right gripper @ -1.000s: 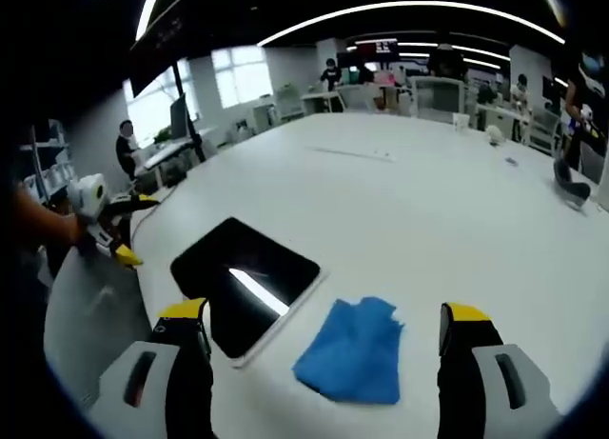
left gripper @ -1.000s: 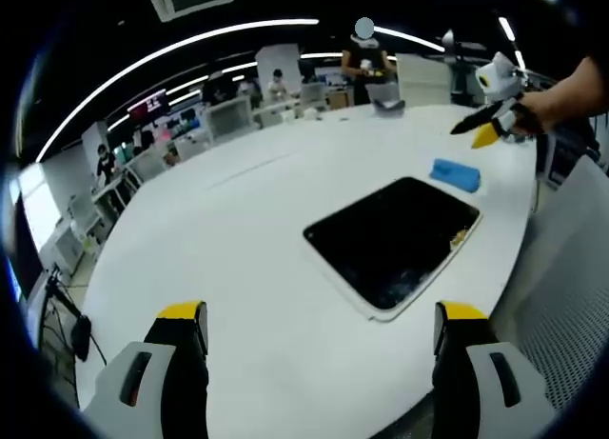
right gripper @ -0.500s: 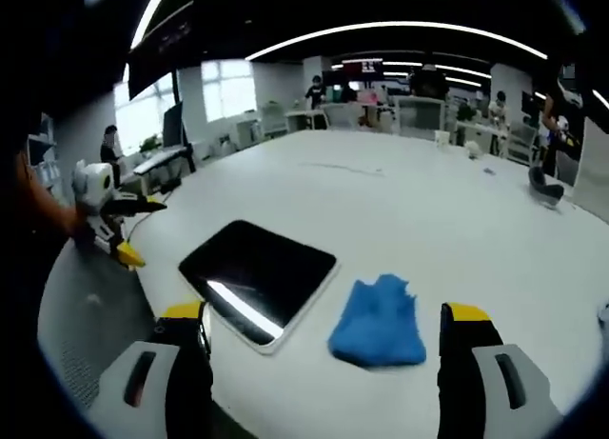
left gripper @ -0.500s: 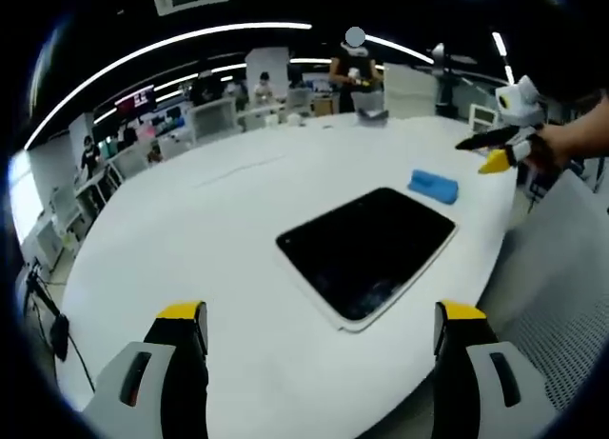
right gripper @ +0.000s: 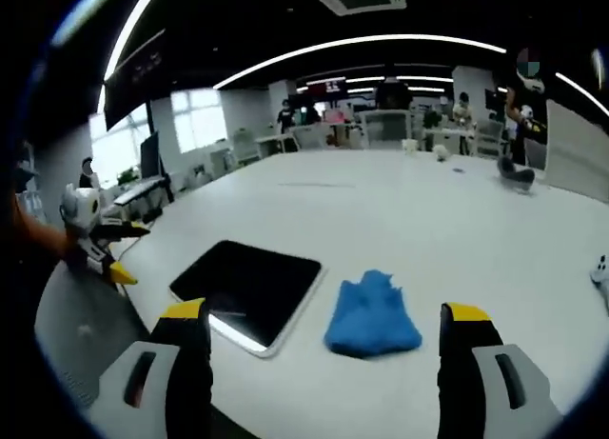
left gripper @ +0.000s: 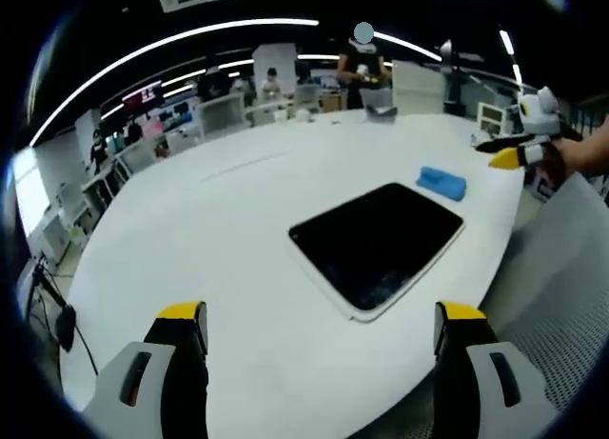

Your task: Wipe the mirror surface with the cleaning cloth until all visible marks leave the cleaned area.

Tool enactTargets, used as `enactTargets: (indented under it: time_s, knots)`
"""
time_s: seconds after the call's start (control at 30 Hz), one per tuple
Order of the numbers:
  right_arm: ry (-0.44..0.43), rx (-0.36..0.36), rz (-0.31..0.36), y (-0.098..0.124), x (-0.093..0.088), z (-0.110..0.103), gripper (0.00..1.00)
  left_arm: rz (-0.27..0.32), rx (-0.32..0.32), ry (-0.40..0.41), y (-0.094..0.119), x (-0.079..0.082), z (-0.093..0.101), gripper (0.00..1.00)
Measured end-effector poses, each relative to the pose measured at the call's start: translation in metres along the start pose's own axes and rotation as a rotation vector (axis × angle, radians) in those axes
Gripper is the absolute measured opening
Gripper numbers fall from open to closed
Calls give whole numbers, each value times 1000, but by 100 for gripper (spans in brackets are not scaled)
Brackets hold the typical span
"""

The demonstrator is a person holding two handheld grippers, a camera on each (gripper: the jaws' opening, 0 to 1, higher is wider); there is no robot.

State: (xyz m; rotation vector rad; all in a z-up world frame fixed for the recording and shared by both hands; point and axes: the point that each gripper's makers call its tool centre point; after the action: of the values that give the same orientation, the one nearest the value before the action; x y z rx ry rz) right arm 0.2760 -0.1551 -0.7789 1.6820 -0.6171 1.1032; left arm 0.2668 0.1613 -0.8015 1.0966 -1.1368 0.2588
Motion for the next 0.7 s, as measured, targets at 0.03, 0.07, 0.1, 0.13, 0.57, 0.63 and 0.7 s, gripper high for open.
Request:
enactTargets:
  time_s: [0.03, 0.07, 0.1, 0.13, 0.57, 0.63, 0.7]
  knots:
    - [-1, 0, 3, 0, 0, 1, 100, 3, -5, 3, 0, 1, 1, 100]
    - [2, 1, 2, -1, -1, 1, 100, 3, -7, 1, -1, 1, 2, 100]
    - [0, 12, -4, -1, -4, 0, 100, 2, -16, -5, -1, 1, 4, 100]
    - [-4, 20, -12, -1, -6, -2, 100, 3, -20, -9, -1, 2, 5, 100]
    - [65, 20, -92, -7, -18, 1, 100, 12, -41, -10, 1, 17, 13, 100]
    - [73, 25, -124, -5, -27, -3, 100, 27, -77, 41, 1, 23, 18, 99]
    - [73, 34, -92, -4, -21, -5, 100, 60, -64, 24, 0, 29, 14, 99]
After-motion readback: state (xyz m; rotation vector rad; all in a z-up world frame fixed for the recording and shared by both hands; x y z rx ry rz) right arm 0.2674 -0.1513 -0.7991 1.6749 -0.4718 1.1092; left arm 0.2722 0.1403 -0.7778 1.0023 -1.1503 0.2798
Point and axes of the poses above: the point that each gripper's makers call its tool centre point, and the gripper's own axes: y roughly backward along the fingers, z roughly to its right, x roughly out of its top, and after that the axes turned 3 degrees about -x, right-handed
